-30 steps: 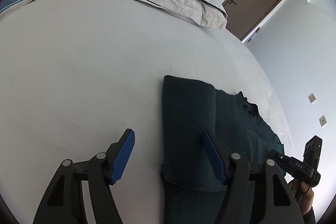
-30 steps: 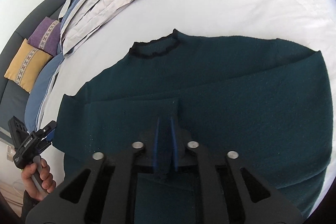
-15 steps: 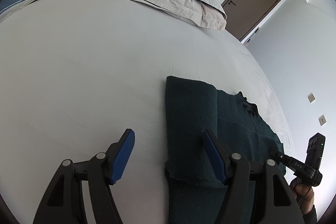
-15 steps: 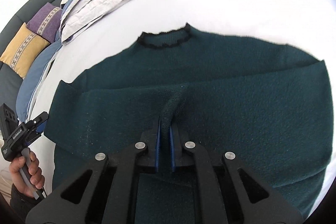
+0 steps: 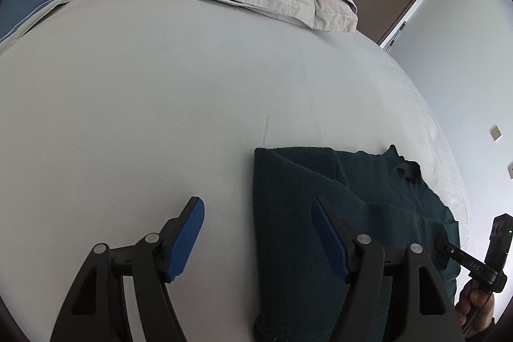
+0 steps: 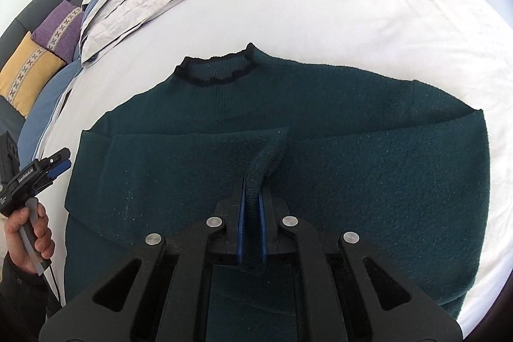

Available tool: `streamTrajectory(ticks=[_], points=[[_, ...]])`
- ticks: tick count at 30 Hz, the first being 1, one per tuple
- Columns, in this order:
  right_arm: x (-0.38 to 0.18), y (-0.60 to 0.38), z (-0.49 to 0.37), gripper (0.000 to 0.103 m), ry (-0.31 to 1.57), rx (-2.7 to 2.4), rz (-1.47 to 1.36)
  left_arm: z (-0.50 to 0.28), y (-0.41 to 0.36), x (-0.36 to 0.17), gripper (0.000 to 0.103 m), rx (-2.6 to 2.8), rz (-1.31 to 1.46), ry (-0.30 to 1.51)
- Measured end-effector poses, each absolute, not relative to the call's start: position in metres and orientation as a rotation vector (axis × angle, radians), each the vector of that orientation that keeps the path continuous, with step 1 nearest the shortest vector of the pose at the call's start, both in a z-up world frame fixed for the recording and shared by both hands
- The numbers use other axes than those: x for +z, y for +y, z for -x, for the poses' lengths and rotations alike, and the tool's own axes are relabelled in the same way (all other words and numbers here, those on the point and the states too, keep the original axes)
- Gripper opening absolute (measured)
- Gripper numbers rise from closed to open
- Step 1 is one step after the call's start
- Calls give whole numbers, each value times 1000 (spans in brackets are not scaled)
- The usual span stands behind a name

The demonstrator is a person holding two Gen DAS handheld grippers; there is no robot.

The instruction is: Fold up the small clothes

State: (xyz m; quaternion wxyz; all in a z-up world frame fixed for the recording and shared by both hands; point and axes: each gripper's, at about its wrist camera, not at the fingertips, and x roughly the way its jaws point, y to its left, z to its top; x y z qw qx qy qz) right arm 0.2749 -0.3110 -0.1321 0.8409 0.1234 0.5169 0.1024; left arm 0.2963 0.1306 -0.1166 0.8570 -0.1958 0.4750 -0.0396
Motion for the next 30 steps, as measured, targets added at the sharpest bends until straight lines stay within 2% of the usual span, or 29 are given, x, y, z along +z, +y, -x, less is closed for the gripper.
streamTrajectory(ticks=[3,5,6,7,10,21,27,28,30], points=[[-139,-314,-278,6,1083,223,-272,-316,126,-121,70,-83,373,1017],[-141,-314,-279,6,1082,225,-265,-325,121,-127,52,-83,335,1035],[-142,-313,-279,6,1083,223,-262,-327,119,-129,35,-87,320,1039],[-143,-312,-279,6,1083,221,-260,-327,118,-132,24,-96,315,1037],[-144,-310,-279,6,1081,195,-243,-322,119,-134,10,-77,301,1012],[-159,-315,-272,6,1060,151,-278,-317,118,-145,10,-46,257,965],[-147,-328,-264,11,1051,162,-392,-295,121,-116,13,-9,217,925],[-143,-330,-259,15,1038,162,-409,-286,124,-109,13,-18,230,910],[-138,-335,-250,43,1022,163,-453,-268,128,-94,14,-57,268,883]])
